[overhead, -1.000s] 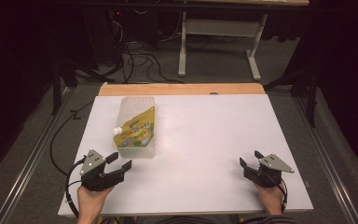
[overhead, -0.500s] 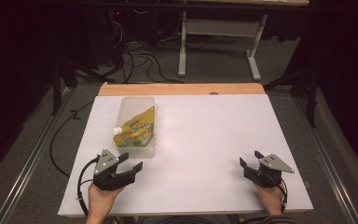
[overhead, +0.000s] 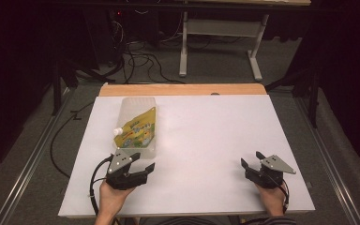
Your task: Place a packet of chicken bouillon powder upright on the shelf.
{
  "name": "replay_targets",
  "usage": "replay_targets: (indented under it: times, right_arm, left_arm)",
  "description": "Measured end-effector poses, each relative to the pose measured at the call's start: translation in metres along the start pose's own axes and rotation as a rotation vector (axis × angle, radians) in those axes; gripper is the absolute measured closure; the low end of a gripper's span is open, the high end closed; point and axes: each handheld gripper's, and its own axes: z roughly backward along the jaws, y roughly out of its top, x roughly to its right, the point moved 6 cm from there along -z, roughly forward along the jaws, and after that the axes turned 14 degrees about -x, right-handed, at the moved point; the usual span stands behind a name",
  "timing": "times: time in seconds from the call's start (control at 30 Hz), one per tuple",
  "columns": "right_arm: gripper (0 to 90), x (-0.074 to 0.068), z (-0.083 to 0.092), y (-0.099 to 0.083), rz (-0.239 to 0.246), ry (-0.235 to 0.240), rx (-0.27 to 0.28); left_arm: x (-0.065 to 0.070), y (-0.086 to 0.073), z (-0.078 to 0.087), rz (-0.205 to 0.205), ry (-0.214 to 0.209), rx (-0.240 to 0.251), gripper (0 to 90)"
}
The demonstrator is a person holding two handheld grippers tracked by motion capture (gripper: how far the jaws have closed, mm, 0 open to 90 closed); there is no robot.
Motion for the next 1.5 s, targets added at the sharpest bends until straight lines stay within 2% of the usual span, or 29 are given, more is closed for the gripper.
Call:
replay_targets:
  times: [0.17, 0.27, 0.33, 0.53, 1.1, 1.43, 1.47, 1.5]
  right_arm:
    - [34.5, 0.000, 0.000, 0.000, -0.005, 0.002, 0.000]
    - [34.5, 0.000, 0.000, 0.000, -0.004, 0.001, 0.000]
    - [34.4, 0.000, 0.000, 0.000, -0.004, 0.002, 0.000]
    - [34.5, 0.000, 0.000, 0.000, -0.003, 0.002, 0.002]
    - [34.5, 0.000, 0.000, 0.000, -0.004, 0.001, 0.002]
    - [34.5, 0.000, 0.000, 0.000, -0.001, 0.001, 0.000]
    - [34.5, 0.000, 0.000, 0.000, 0.000, 0.000, 0.001]
    - [34.5, 0.000, 0.000, 0.000, -0.004, 0.002, 0.002]
  left_arm:
    - [0.004, -0.003, -0.007, 0.007, -0.011, -0.008, 32.4]
    - [0.005, -0.007, -0.013, -0.014, -0.001, -0.034, 31.2]
    - [0.007, -0.008, -0.016, -0.010, -0.003, -0.044, 30.5]
    - [0.013, -0.010, -0.023, -0.018, -0.020, -0.050, 30.5]
    - [0.021, -0.024, -0.049, -0.065, -0.018, -0.098, 30.3]
    - [0.026, -0.027, -0.063, -0.065, -0.035, -0.095, 30.6]
    - [0.027, -0.027, -0.064, -0.056, -0.039, -0.092, 30.7]
    - [0.026, -0.028, -0.065, -0.065, -0.037, -0.097, 30.7]
